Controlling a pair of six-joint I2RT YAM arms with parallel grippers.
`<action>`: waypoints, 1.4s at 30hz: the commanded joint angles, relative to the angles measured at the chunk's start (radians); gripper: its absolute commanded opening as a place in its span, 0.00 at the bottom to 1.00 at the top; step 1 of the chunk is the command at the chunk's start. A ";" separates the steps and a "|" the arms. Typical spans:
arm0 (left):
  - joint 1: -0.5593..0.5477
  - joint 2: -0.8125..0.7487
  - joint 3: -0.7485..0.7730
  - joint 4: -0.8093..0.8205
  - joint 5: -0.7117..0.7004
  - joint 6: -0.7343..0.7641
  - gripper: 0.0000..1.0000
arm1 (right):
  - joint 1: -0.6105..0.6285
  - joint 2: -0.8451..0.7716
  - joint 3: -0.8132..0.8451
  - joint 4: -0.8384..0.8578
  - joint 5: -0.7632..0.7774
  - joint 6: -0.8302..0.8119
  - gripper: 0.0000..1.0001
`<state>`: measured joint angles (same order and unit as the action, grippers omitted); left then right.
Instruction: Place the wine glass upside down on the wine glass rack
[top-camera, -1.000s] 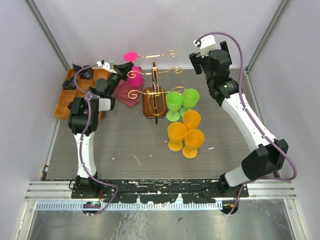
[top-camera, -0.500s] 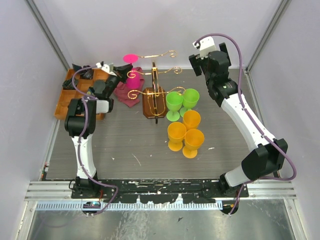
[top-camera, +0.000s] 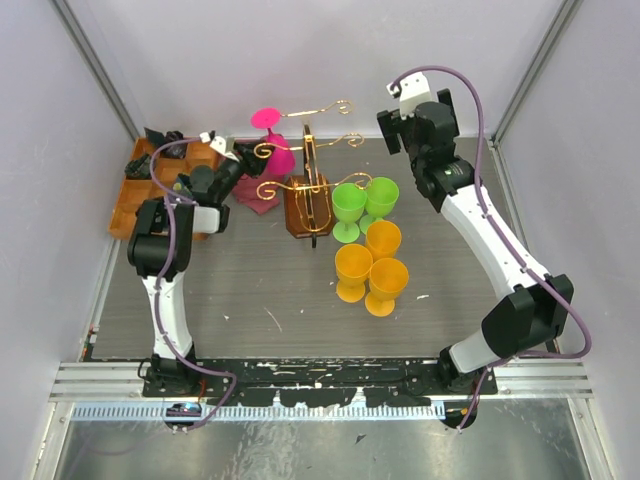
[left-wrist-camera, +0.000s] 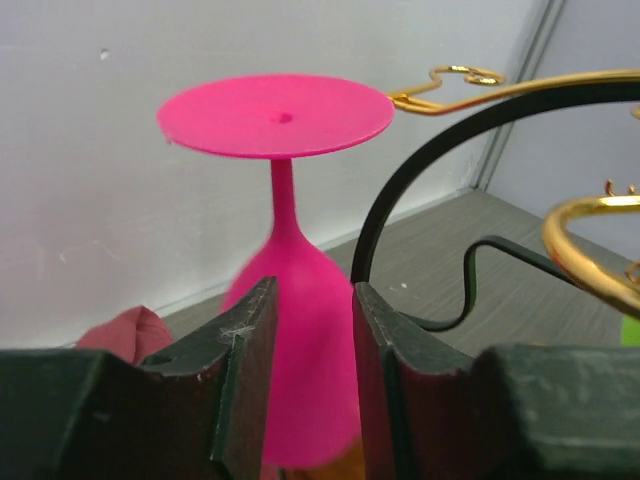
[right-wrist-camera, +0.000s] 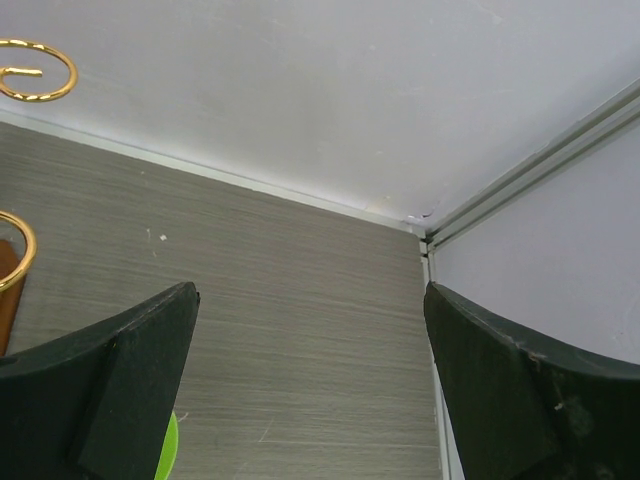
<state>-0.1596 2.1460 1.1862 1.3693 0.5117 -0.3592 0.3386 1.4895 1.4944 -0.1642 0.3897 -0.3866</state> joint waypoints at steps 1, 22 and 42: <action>0.009 -0.079 -0.076 0.011 0.037 0.031 0.44 | -0.005 0.011 0.046 -0.037 -0.006 0.071 1.00; 0.109 -0.337 -0.311 -0.096 0.055 0.004 0.52 | -0.108 0.032 -0.100 -0.252 -0.206 0.396 1.00; 0.109 -0.702 -0.117 -0.704 -0.022 0.119 0.69 | -0.107 0.145 -0.128 -0.261 -0.347 0.396 0.66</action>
<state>-0.0525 1.4731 1.0241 0.7658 0.5205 -0.2241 0.2279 1.6291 1.3415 -0.4427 0.0967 0.0074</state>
